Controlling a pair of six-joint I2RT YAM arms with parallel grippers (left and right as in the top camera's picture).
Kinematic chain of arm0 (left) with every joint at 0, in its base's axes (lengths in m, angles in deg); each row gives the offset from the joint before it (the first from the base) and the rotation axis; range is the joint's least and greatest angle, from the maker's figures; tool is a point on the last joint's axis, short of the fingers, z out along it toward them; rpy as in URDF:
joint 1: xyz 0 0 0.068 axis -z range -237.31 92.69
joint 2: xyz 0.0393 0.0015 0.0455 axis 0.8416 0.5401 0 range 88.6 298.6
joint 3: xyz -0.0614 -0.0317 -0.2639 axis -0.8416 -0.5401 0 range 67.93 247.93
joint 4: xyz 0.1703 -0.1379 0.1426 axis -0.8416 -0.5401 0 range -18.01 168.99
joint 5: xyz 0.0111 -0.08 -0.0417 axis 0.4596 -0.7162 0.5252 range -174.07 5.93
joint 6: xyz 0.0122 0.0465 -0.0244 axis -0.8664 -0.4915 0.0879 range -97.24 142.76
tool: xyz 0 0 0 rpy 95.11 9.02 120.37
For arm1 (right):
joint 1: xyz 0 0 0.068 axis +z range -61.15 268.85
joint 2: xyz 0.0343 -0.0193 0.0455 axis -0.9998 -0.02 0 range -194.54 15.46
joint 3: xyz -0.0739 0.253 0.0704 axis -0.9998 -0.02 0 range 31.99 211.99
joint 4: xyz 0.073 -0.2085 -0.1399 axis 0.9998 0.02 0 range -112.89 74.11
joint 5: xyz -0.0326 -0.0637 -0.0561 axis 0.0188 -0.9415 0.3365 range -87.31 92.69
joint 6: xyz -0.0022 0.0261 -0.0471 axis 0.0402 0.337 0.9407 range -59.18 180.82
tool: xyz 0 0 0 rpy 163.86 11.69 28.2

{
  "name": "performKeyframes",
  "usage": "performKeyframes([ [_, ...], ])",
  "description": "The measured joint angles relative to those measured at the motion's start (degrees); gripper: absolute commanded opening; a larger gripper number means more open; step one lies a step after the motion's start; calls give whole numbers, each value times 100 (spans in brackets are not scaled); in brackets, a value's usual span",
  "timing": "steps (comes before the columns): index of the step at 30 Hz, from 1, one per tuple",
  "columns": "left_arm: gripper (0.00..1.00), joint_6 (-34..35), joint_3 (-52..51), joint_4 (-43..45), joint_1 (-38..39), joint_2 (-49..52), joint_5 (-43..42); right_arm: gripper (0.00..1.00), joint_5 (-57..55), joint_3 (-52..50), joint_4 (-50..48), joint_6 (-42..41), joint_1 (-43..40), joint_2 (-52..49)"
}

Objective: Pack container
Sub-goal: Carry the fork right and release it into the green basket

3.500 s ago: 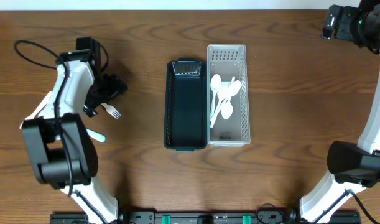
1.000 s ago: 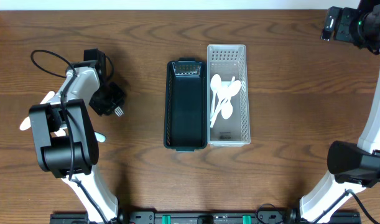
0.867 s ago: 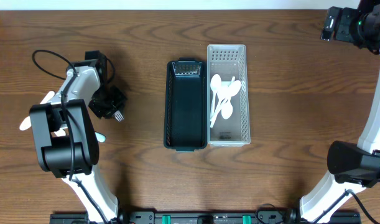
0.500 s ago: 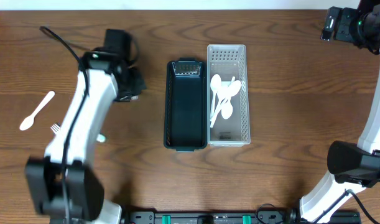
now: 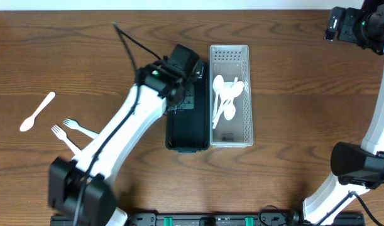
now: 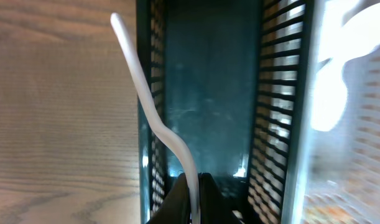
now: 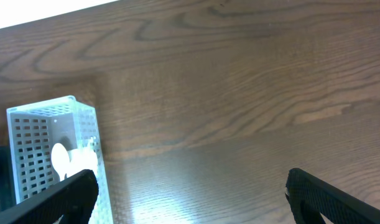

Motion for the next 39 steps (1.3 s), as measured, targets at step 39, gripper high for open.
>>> performKeyframes([
  [39,6,-1075,-83,282,299,-879,610,99,0,-4,39,0,0,0],
])
